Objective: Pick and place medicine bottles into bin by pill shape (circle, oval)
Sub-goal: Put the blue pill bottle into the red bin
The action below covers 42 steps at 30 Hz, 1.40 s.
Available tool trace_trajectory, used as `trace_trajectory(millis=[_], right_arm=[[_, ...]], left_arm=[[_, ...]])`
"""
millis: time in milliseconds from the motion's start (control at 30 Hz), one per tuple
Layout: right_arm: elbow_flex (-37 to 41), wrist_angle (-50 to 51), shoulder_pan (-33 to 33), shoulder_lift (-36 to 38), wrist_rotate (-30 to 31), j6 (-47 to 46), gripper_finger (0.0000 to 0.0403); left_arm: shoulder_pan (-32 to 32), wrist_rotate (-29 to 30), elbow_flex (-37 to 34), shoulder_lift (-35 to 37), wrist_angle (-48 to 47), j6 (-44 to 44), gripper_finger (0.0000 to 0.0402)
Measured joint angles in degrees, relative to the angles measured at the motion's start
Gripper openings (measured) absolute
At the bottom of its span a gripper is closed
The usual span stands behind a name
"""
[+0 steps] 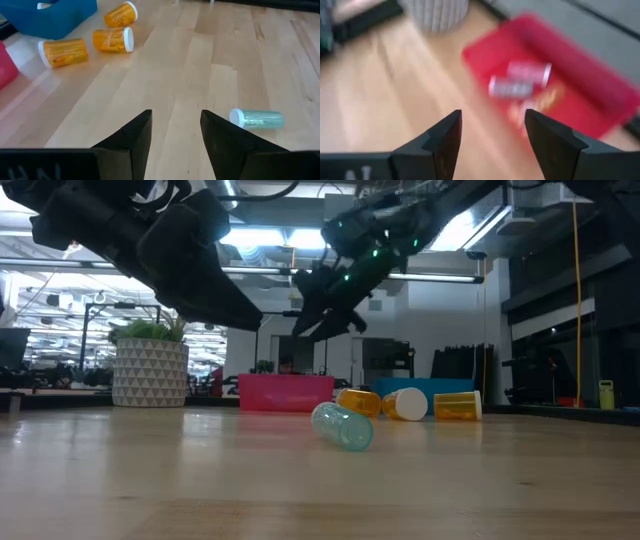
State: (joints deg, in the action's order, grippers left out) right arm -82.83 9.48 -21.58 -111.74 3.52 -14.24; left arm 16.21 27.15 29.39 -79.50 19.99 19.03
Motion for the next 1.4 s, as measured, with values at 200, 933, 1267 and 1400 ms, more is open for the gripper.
trace_trajectory(millis=[200,933,1267,1400], right_arm=[[-0.02,20.29,9.00,6.06,4.45,-6.76,0.0220],[9.14,12.11,41.69,2.77,14.87,-33.58,0.0220],[10.25,7.37,44.12,-1.74,15.53,-38.36,0.0220],[10.21,7.17,44.12,-3.40,15.92,-40.57,0.0220]], left_arm=[[-0.17,0.82,0.00,0.00,0.08,-1.47,0.0163],[-0.20,1.35,0.00,0.00,0.23,-3.08,0.0163],[-0.23,1.48,0.00,0.00,0.24,-3.08,0.0163],[-0.26,2.12,0.00,0.00,0.28,-3.08,0.0163]])
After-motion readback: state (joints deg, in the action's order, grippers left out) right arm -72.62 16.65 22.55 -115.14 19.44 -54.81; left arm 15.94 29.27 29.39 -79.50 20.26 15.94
